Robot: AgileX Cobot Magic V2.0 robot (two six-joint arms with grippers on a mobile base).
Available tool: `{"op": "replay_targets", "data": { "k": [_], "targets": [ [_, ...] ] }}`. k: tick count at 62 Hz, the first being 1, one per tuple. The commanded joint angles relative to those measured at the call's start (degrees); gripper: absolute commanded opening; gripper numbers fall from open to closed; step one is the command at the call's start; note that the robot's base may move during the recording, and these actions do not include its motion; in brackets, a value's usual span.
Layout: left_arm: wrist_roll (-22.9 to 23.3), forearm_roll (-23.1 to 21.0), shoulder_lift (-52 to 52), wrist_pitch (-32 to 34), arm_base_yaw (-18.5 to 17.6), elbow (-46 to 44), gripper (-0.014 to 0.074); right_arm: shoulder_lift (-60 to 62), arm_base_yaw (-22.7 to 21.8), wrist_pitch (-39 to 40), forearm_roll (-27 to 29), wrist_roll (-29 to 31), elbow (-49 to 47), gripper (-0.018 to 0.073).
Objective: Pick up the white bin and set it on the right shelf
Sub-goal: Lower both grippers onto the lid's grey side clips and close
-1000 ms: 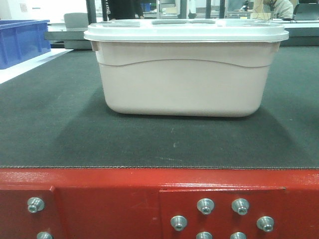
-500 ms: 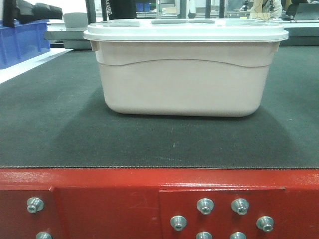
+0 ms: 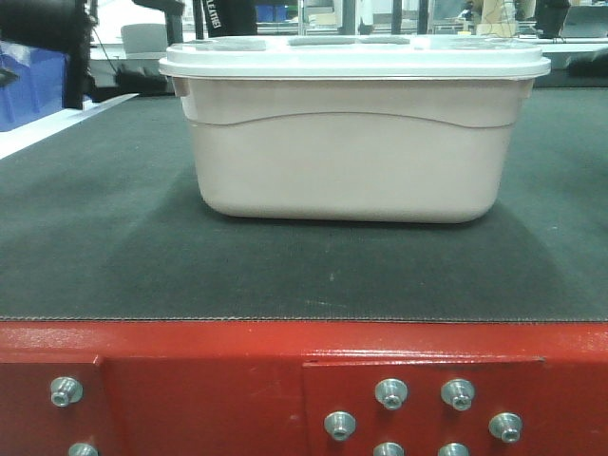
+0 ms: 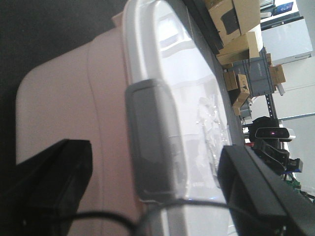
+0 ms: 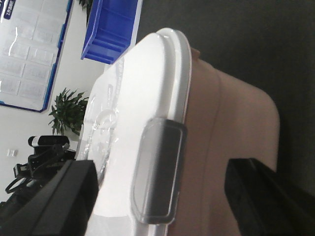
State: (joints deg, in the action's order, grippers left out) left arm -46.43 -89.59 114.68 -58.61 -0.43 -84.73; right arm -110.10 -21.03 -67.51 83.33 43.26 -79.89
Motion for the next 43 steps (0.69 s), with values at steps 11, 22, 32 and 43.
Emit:
{"op": "replay_targets", "data": {
  "k": [11, 22, 32, 43],
  "targets": [
    [-0.66, -6.81, -2.12, -1.53, -0.97, -1.97, 0.0428, 1.22, 4.43, -5.26, 6.45, 2.49, -2.08, 0.0632],
    [-0.66, -7.95, -2.12, -1.75, -0.97, -1.97, 0.0428, 0.72, 6.31, -5.04, 6.99, 3.87, -2.08, 0.0632],
    [-0.66, -8.08, -2.12, -1.75, -1.99, -1.97, 0.0428, 0.72, 6.72, -4.97, 8.53, 4.15, -2.08, 0.0632],
    [-0.66, -8.08, -2.12, -1.75, -3.53, -1.97, 0.0428, 0.72, 6.72, -4.97, 8.91, 4.15, -2.08, 0.0632]
  ]
}}
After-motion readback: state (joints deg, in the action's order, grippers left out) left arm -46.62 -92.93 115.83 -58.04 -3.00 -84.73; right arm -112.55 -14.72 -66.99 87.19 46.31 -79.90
